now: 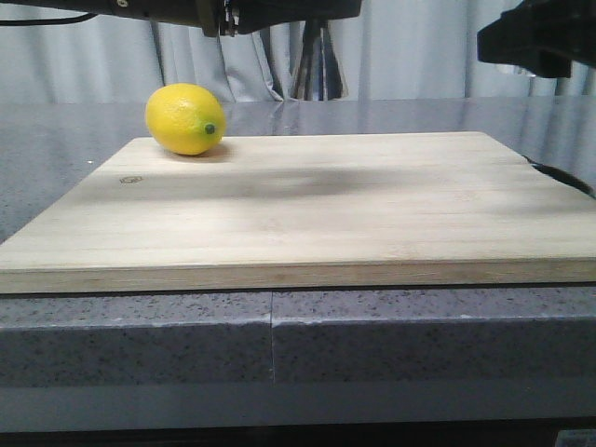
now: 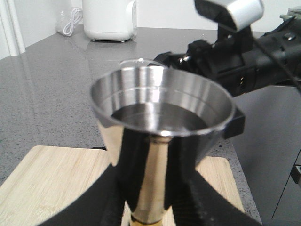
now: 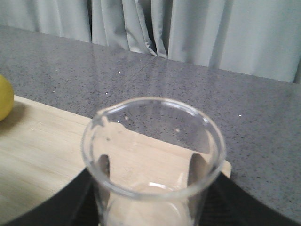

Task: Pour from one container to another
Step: 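Tip the beaker upright and lower it toward the board with the right gripper, then set the empty beaker on the board, open the right gripper, withdraw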

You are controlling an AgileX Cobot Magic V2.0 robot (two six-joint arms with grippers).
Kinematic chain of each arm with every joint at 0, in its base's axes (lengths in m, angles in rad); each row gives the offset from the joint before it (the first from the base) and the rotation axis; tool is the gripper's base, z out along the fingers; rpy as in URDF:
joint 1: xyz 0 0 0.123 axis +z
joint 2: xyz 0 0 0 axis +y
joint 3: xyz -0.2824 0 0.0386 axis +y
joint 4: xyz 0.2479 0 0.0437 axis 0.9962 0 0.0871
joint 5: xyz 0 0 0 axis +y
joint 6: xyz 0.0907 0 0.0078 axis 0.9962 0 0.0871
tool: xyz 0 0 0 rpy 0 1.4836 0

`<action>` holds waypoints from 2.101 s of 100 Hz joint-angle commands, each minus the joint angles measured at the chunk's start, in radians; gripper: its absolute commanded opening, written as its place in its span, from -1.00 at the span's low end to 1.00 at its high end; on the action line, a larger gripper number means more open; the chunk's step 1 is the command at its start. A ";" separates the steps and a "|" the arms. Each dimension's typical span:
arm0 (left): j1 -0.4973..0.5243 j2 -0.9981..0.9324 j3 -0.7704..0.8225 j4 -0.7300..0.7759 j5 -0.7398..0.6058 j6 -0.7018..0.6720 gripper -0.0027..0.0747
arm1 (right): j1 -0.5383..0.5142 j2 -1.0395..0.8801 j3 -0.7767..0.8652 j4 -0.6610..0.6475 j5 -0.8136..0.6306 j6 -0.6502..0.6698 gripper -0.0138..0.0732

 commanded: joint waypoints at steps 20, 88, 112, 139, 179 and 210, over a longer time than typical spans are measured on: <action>-0.008 -0.045 -0.024 -0.081 0.105 -0.006 -0.45 | -0.007 0.143 -0.027 0.025 -0.297 0.004 -0.05; -0.008 -0.045 -0.024 -0.081 0.105 -0.006 -0.45 | -0.014 0.358 -0.155 0.033 -0.259 0.001 -0.05; -0.008 -0.045 -0.024 -0.081 0.105 -0.006 -0.45 | -0.014 0.358 -0.155 0.033 -0.192 0.001 0.09; -0.008 -0.045 -0.024 -0.081 0.105 -0.006 -0.45 | -0.014 0.352 -0.155 0.033 -0.171 0.001 0.51; -0.008 -0.045 -0.024 -0.081 0.105 -0.006 -0.45 | 0.027 0.136 -0.155 0.029 0.246 0.084 0.70; -0.008 -0.045 -0.024 -0.081 0.105 -0.006 -0.45 | 0.051 -0.135 -0.155 0.087 0.734 0.095 0.70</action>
